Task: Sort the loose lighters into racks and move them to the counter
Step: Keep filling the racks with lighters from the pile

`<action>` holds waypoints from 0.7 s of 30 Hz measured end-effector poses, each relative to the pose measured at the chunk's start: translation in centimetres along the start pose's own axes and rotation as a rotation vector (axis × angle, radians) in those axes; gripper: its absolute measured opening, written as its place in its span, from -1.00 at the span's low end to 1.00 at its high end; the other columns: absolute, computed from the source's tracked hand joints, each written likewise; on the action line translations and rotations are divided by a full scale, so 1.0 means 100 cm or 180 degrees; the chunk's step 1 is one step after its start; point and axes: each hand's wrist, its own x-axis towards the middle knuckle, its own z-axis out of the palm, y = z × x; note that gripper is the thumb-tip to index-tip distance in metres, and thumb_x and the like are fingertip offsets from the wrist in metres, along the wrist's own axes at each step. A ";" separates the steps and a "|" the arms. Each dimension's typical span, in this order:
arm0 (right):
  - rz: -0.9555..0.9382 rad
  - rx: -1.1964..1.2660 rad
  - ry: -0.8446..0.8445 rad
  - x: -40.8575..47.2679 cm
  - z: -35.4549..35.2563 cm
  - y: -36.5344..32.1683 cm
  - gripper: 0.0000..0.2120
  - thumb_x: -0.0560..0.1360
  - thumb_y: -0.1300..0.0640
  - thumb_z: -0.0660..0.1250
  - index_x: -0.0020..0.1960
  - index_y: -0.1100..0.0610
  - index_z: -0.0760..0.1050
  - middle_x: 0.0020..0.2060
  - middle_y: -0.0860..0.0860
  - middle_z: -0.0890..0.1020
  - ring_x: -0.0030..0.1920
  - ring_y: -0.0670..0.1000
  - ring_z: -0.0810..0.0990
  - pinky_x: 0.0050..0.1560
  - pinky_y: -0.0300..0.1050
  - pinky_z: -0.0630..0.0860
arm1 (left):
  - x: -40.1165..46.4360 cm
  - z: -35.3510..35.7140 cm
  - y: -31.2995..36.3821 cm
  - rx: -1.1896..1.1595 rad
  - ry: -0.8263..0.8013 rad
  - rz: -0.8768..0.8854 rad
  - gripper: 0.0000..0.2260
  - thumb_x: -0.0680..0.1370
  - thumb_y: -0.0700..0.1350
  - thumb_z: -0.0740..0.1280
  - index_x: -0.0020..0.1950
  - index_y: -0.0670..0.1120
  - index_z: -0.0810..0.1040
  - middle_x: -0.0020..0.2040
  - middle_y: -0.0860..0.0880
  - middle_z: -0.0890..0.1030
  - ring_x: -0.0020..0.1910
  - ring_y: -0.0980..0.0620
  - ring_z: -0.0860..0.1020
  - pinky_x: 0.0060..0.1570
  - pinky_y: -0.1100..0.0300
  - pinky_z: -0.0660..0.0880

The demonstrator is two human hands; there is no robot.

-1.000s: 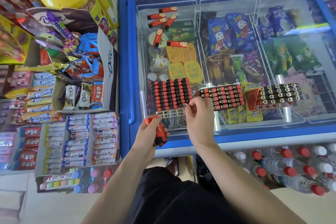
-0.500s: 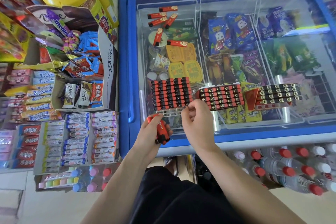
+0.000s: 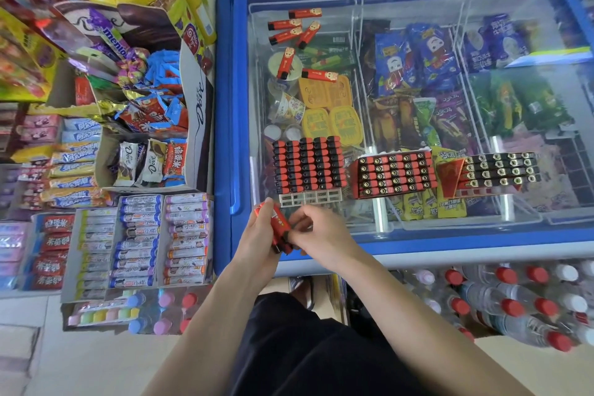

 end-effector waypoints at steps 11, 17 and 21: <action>0.0886 0.2175 0.0553 0.011 -0.004 0.000 -0.87 0.55 0.38 0.34 0.09 0.30 0.51 -0.13 0.25 0.70 -0.28 0.13 0.71 -0.03 0.09 0.71 | 0.007 -0.011 -0.006 0.0890 0.0031 0.0422 -0.90 0.63 -0.10 0.42 0.10 -0.10 0.59 -0.27 -0.07 0.57 -0.29 -0.02 0.52 -0.20 0.07 0.57; 0.1008 0.1886 0.0751 0.020 0.005 -0.006 -0.90 0.52 0.27 0.36 0.03 0.23 0.50 -0.13 0.18 0.70 -0.31 0.08 0.68 -0.16 0.00 0.71 | 0.009 -0.016 -0.005 0.1346 -0.0270 0.0626 -0.75 0.49 -0.01 0.54 0.09 -0.03 0.58 -0.35 -0.04 0.57 -0.32 -0.03 0.50 -0.20 -0.02 0.53; 0.1010 0.1886 0.0730 0.023 0.009 -0.010 -0.91 0.54 0.24 0.36 0.02 0.23 0.50 -0.14 0.21 0.72 -0.23 0.13 0.70 -0.22 -0.04 0.69 | 0.010 -0.018 -0.001 0.1495 -0.0144 0.0786 -0.82 0.56 -0.03 0.51 0.06 -0.04 0.58 -0.34 -0.02 0.57 -0.34 -0.01 0.51 -0.25 0.04 0.55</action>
